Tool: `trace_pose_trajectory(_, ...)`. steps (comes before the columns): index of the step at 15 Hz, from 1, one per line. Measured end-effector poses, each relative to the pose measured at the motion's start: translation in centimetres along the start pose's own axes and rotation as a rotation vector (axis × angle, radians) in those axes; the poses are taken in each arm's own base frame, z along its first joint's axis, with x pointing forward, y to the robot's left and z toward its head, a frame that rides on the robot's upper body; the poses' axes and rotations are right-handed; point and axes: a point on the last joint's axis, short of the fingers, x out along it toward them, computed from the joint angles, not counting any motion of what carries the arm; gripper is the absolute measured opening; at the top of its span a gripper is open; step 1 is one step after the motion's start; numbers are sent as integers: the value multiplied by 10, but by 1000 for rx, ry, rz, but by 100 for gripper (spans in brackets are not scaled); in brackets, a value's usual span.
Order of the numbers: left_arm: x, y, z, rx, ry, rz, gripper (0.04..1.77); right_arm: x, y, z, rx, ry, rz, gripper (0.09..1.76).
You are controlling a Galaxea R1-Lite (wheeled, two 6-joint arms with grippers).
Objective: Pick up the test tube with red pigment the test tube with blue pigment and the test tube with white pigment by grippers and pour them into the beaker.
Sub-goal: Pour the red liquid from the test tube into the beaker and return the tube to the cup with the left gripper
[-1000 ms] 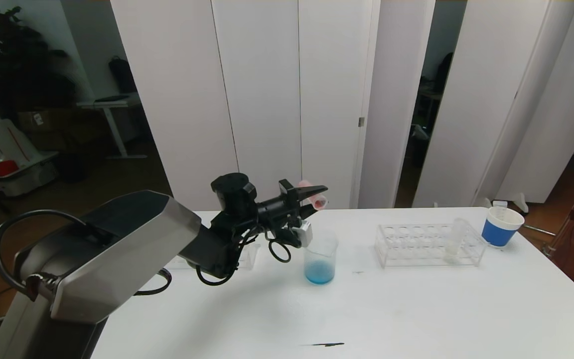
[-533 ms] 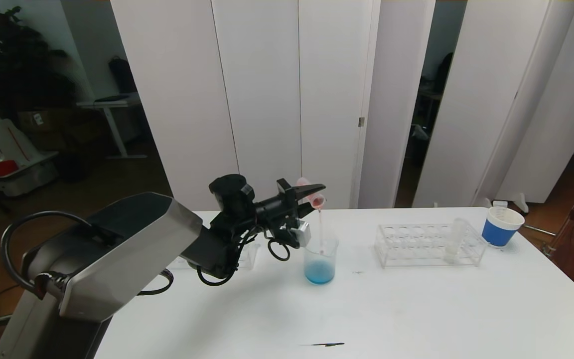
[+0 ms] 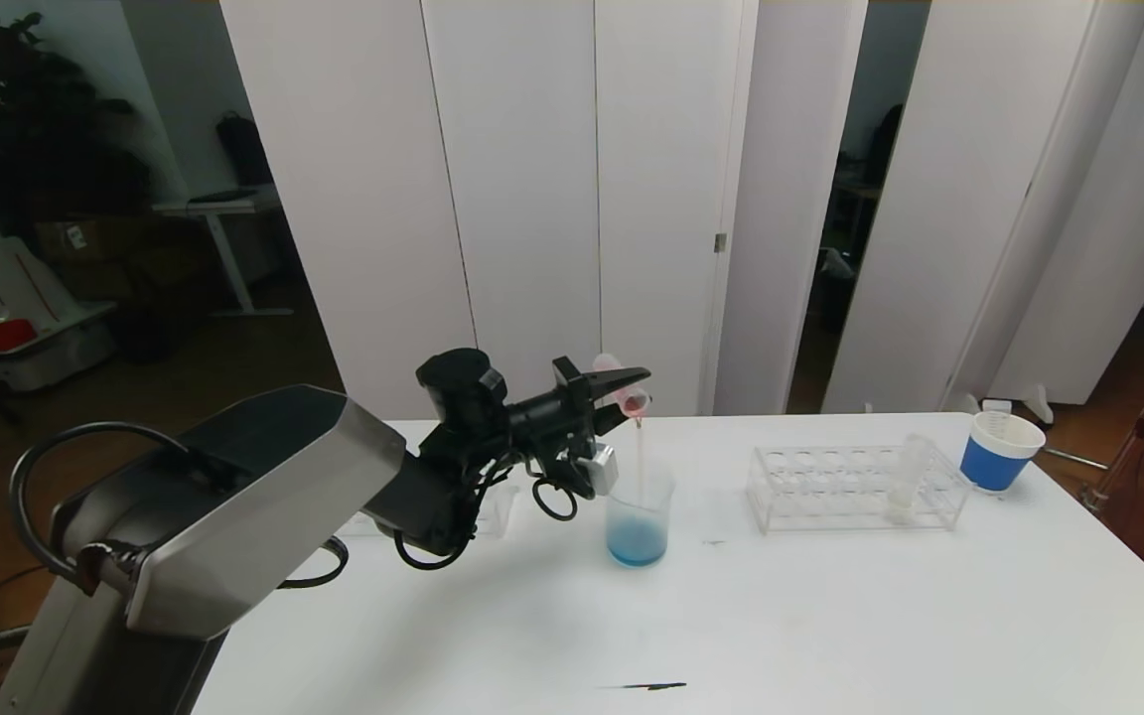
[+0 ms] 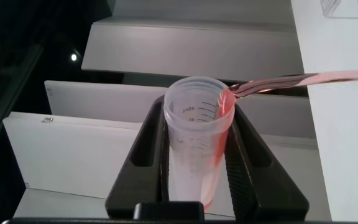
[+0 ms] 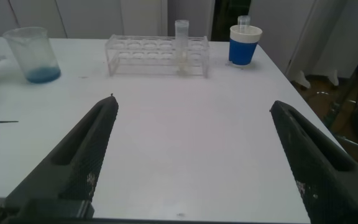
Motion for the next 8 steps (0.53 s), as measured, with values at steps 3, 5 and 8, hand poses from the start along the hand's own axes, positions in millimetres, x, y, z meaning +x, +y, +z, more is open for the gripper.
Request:
trace_pose_trajectory(3, 0, 1, -1, 2, 1, 2, 60, 0, 0, 0, 0, 0, 0, 175)
trace_pose_trajectory(5, 0, 1, -1, 4, 0, 4, 60, 0, 0, 0, 0, 0, 0, 175)
trace_pose_trajectory(8, 0, 1, -1, 7, -1, 7, 60, 0, 0, 0, 0, 0, 0, 175)
